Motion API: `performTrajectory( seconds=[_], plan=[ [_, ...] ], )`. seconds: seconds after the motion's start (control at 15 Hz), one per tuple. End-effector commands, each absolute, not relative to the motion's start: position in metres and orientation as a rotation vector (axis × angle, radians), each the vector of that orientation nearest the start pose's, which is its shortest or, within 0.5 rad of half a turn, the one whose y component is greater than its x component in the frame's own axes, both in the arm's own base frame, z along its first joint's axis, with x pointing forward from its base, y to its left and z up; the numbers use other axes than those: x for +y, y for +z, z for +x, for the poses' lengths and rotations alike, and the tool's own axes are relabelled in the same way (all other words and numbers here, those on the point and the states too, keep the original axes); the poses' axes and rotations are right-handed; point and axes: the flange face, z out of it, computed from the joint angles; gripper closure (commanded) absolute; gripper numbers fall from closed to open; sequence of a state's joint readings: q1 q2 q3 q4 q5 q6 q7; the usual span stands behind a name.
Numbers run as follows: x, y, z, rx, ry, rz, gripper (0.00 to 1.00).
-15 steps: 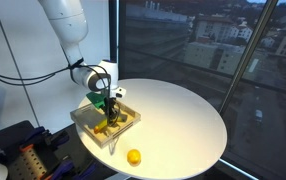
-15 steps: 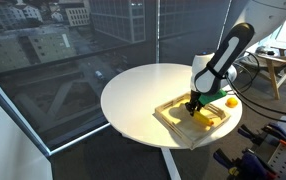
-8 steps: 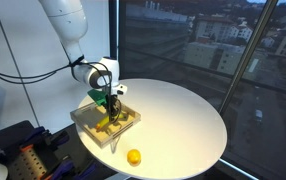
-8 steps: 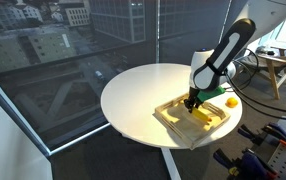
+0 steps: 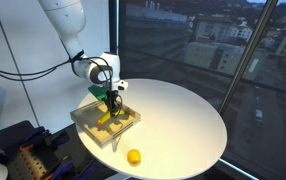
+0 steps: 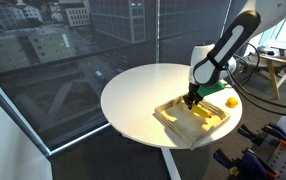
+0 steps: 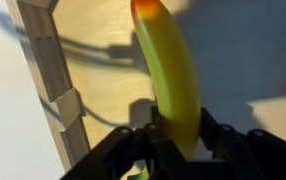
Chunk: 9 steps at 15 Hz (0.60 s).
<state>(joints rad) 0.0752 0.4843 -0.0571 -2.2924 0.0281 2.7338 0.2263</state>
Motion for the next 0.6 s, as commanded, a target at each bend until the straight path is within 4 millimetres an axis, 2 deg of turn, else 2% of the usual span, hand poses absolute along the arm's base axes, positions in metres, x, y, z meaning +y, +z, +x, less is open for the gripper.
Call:
performTrajectory(
  seconds=[0.0, 0.53],
  plan=[
    [0.003, 0.156, 0.520, 0.322, 0.078, -3.132, 0.84],
    [-0.012, 0.181, 0.523, 0.308, 0.089, -3.120, 0.84]
  ],
)
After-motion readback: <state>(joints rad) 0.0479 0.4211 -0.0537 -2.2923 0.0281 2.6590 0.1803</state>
